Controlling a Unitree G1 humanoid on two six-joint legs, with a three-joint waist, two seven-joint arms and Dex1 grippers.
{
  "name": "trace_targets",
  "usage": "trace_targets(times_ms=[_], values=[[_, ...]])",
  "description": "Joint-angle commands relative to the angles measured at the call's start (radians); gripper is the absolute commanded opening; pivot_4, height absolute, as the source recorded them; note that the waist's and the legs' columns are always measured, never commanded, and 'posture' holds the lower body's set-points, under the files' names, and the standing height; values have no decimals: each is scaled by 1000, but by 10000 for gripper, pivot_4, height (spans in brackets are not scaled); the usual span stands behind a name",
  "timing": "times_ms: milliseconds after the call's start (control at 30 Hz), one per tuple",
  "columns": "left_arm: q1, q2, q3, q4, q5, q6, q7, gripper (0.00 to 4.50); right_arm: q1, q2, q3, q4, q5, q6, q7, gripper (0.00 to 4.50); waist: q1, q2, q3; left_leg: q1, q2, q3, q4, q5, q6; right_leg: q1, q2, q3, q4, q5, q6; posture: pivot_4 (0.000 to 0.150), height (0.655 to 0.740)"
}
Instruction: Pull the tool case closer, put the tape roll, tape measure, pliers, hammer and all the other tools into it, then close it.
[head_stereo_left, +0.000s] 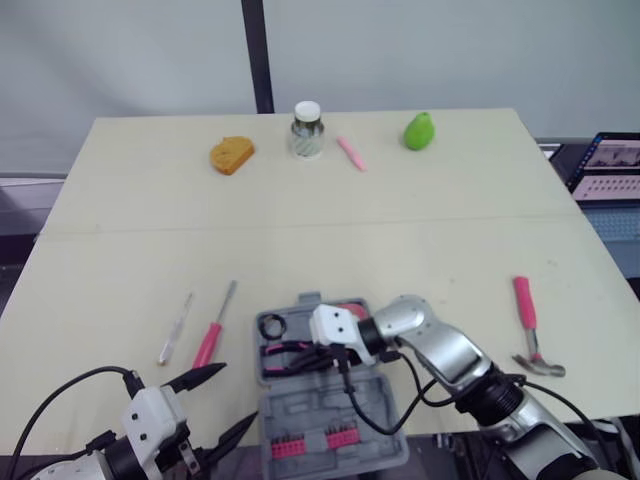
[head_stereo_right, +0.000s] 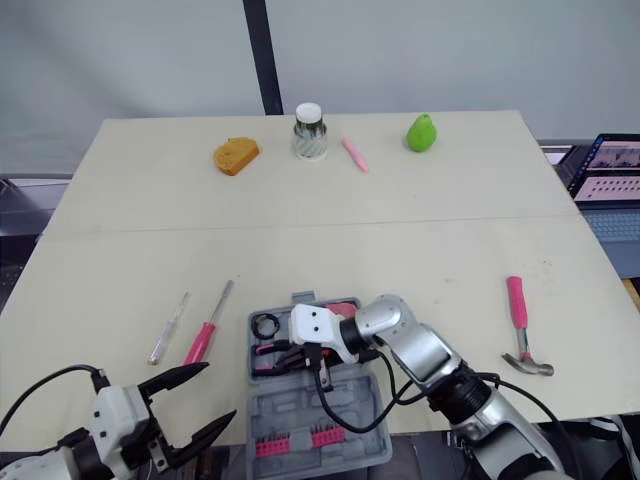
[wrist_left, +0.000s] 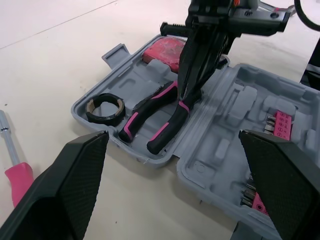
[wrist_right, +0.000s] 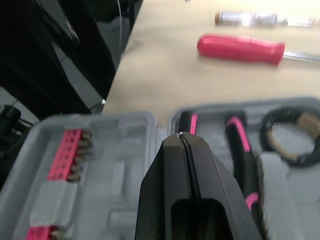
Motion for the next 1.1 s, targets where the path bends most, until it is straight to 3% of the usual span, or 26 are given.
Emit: trace_targets(times_ms=[33,1100], values=[[17,3,12,-11,0,-23,-5,45000,-6,8,11,-2,-24,-28,-12,270,0,0,0,0,0,0,0,0,0,0,0,0,0,0,0,1500,7400],[-11,7,-1,-6,12,-15,8,45000,-2,-1,81,177,-184,-122,-26,270,-2,-1,-6,3,5,4,0,-1,-2,0,3,0,2,-1,-2,1500,7400]])
